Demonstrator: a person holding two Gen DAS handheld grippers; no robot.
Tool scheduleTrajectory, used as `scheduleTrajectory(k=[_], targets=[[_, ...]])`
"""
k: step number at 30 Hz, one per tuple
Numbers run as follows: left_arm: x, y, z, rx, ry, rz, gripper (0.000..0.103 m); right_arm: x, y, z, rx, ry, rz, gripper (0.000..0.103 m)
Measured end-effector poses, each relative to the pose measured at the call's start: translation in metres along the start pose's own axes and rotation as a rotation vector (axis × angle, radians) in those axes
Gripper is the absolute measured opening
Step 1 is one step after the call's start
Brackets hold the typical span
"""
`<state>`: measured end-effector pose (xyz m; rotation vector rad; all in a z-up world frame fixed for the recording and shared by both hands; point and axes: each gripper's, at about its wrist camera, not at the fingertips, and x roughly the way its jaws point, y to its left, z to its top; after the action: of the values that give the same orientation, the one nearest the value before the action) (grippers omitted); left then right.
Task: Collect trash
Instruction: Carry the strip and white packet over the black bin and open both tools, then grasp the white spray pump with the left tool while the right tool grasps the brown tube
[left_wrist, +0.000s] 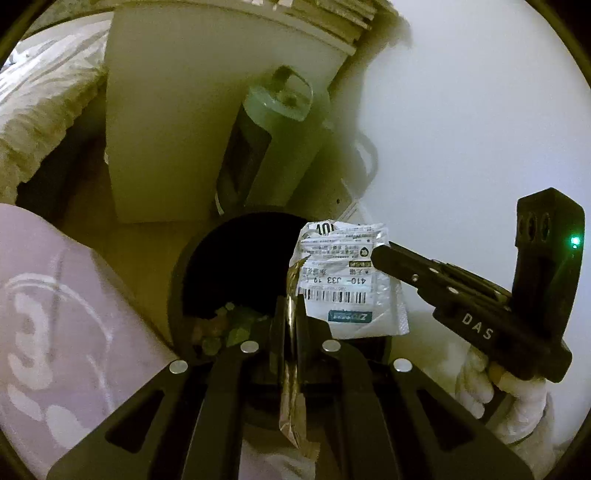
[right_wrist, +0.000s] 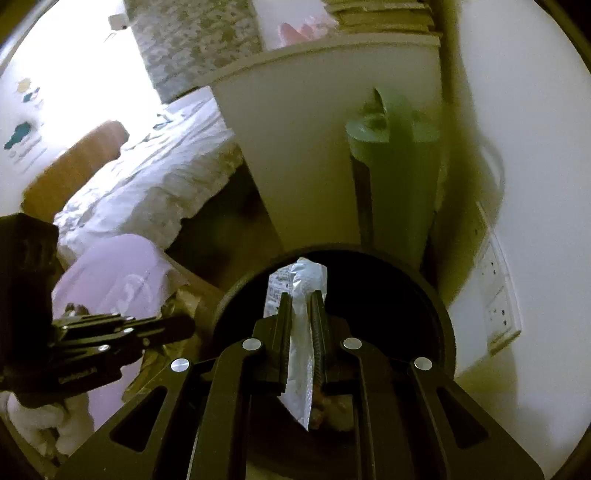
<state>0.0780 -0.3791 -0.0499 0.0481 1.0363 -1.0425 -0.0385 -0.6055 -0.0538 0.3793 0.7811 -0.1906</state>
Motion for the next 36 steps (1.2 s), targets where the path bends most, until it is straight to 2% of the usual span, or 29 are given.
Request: scheduleTrajectory(k=[9,12,13,14,15,16,17,18,22,28,36], targets=[[0.023,-0.012,-0.003,0.022,0.046,-0.001,0.006,0.009,-0.024,-0.012,0.045,0.027,-0.015,0.012],[0.029,-0.017,-0.002,0.040,0.056,0.019,0.011,0.011,-0.028,-0.014,0.054,0.048,-0.029,0.014],[0.032,-0.019,0.000,0.044,0.062,0.031,0.022,0.011,-0.031,-0.015,0.060,0.056,-0.031,0.015],[0.032,-0.021,0.000,0.049,0.066,0.049,0.034,0.012,-0.032,-0.015,0.066,0.063,-0.029,0.021],[0.032,-0.023,0.001,0.053,0.065,0.065,0.066,0.011,-0.033,-0.015,0.072,0.065,-0.027,0.033],[0.027,-0.026,0.000,0.060,0.039,0.090,0.085,0.010,-0.034,-0.016,0.082,0.066,-0.025,0.040],[0.021,-0.028,-0.001,0.072,0.009,0.101,0.088,0.010,-0.036,-0.015,0.090,0.065,-0.021,0.053],[0.019,-0.030,-0.001,0.082,-0.004,0.103,0.088,0.008,-0.036,-0.015,0.098,0.062,-0.016,0.059],[0.000,-0.031,-0.002,0.096,-0.018,0.105,0.088,0.006,-0.024,-0.015,0.097,0.069,0.012,0.060],[-0.048,-0.014,-0.011,0.056,-0.096,0.136,0.088,0.005,0.017,-0.015,0.050,0.076,0.087,0.060],[-0.138,0.052,-0.053,-0.072,-0.225,0.273,0.088,0.014,0.123,-0.012,-0.107,0.121,0.237,0.060]])
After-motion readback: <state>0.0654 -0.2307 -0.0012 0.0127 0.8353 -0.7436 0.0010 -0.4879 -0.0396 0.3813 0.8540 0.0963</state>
